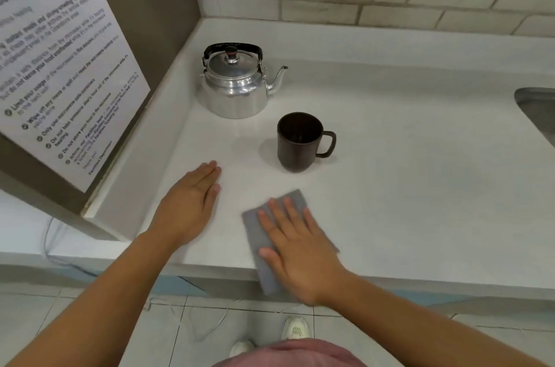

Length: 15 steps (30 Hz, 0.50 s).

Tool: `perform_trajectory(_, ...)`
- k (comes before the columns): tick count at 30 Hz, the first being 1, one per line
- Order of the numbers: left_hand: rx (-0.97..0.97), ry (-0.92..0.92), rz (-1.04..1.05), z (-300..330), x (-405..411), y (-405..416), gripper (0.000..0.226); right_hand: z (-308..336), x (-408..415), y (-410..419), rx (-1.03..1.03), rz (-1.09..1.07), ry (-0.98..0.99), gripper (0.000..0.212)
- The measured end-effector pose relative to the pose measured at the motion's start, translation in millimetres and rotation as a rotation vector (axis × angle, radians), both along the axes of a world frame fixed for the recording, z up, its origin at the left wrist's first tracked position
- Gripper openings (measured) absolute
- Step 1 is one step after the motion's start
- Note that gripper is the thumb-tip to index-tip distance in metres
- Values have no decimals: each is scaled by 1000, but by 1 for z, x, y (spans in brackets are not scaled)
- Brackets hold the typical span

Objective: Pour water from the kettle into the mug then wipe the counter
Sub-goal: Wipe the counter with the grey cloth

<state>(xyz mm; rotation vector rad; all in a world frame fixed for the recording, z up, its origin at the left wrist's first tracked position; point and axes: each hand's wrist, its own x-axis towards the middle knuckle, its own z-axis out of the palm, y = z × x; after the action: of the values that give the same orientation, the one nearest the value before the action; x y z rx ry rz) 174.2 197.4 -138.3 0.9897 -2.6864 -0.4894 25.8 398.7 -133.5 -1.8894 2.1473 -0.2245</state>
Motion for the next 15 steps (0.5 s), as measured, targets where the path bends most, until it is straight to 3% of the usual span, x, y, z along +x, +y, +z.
perform_trajectory(3, 109, 160, 67, -2, 12, 3, 48, 0, 19, -75, 19, 60, -18, 62)
perform_trajectory(8, 179, 259, 60, 1, 12, 2, 53, 4, 18, -174, 63, -183, 8, 62)
perform_trajectory(13, 200, 223, 86, -3, 13, 0, 60, 3, 6, -192, 87, -459, 35, 63)
perform_trajectory(15, 215, 249, 97, -4, 13, -1, 60, -3, 12, -184, 49, -430, 50, 63)
